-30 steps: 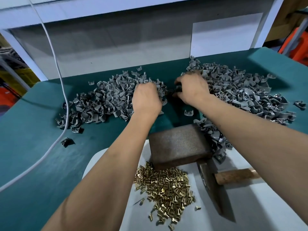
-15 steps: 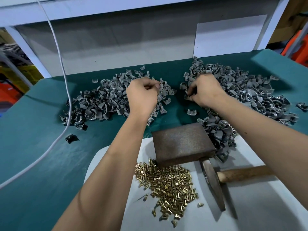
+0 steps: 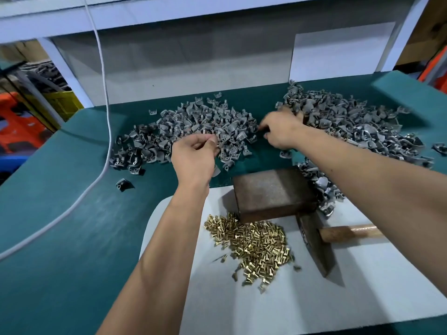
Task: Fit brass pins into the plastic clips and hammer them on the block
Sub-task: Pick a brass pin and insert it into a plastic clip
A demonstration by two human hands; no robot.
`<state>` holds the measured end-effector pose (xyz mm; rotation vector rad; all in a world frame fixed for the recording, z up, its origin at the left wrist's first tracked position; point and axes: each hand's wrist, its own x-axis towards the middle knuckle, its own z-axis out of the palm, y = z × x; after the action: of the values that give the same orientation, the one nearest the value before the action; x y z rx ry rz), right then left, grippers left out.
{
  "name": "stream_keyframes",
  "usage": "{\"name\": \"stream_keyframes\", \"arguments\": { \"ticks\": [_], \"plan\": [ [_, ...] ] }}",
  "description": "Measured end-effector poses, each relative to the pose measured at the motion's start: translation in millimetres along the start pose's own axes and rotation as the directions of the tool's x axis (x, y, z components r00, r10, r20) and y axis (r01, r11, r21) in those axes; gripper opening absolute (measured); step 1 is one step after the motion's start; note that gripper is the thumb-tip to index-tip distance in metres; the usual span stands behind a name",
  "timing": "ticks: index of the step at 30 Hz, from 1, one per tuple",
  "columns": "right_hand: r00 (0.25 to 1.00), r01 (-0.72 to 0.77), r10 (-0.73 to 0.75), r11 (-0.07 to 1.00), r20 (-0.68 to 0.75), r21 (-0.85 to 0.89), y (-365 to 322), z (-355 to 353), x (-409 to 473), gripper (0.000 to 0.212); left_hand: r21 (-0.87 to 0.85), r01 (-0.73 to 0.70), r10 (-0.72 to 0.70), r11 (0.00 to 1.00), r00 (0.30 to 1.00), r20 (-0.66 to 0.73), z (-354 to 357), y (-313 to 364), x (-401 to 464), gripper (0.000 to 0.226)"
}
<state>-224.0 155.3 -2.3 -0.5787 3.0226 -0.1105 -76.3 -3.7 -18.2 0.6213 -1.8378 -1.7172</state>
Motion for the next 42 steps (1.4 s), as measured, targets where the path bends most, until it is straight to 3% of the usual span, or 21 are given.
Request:
{"name": "stream_keyframes", "arguments": {
  "ticks": [4,9,13,16,18,20,24,30,34,37,42],
  "plan": [
    [0.997,0.059,-0.053,0.990,-0.053,0.130,2.6,-4.1,-10.3,0.038,-0.103,-0.014,0.011,0.995,0.999,-0.035,-3.1,-0.7,-4.5,0.012],
    [0.968,0.040,0.063,0.916,-0.242,0.398,7.0,-19.9,-40.5,0.024,-0.241,-0.019,0.005,0.970,0.998,-0.059,-9.3,-4.8,-12.4,0.010],
    [0.902,0.412,-0.314,0.831,-0.297,0.374,-29.3,-41.7,-99.4,0.011,-0.281,-0.042,0.032,0.959,0.999,-0.037,-12.5,-8.2,-25.9,0.005],
    [0.791,0.608,-0.590,0.731,-0.162,0.310,-62.5,-40.8,-145.5,0.010,-0.219,-0.095,0.094,0.971,0.995,-0.018,-21.6,-9.3,-29.4,0.005],
    [0.744,0.651,-0.667,0.710,-0.039,0.266,-80.9,-32.6,-166.7,0.011,-0.231,-0.106,0.109,0.967,0.994,0.002,-30.0,-7.5,-31.3,0.008],
    [0.736,0.667,-0.676,0.721,-0.021,0.187,-90.8,-23.4,-175.5,0.015,-0.263,-0.088,0.094,0.961,0.995,0.012,-36.4,-7.0,-32.0,0.012],
    [0.768,0.616,-0.626,0.780,-0.138,-0.110,-100.9,-10.6,-176.2,0.014,-0.286,0.005,0.004,0.958,0.999,0.032,-50.4,-9.1,-26.0,0.016],
    [0.798,0.600,-0.601,0.790,0.030,-0.131,-116.5,0.0,-179.0,0.017,-0.427,0.113,-0.092,0.897,0.993,0.069,-52.0,-10.3,-25.1,0.018],
    [0.819,0.574,-0.571,0.816,0.059,-0.075,-124.9,2.4,-181.3,0.003,-0.413,0.117,-0.089,0.903,0.992,0.087,-46.9,-11.5,-27.2,0.019],
    [0.821,0.570,-0.560,0.814,0.107,-0.112,-128.3,2.2,-187.1,0.020,-0.428,0.110,-0.068,0.897,0.991,0.113,-43.9,-9.3,-29.2,0.017],
    [0.817,0.577,-0.572,0.802,0.079,-0.155,-122.7,4.9,-189.3,0.017,-0.408,0.091,-0.043,0.908,0.991,0.127,-41.1,-10.5,-28.8,0.020]
  ]
}}
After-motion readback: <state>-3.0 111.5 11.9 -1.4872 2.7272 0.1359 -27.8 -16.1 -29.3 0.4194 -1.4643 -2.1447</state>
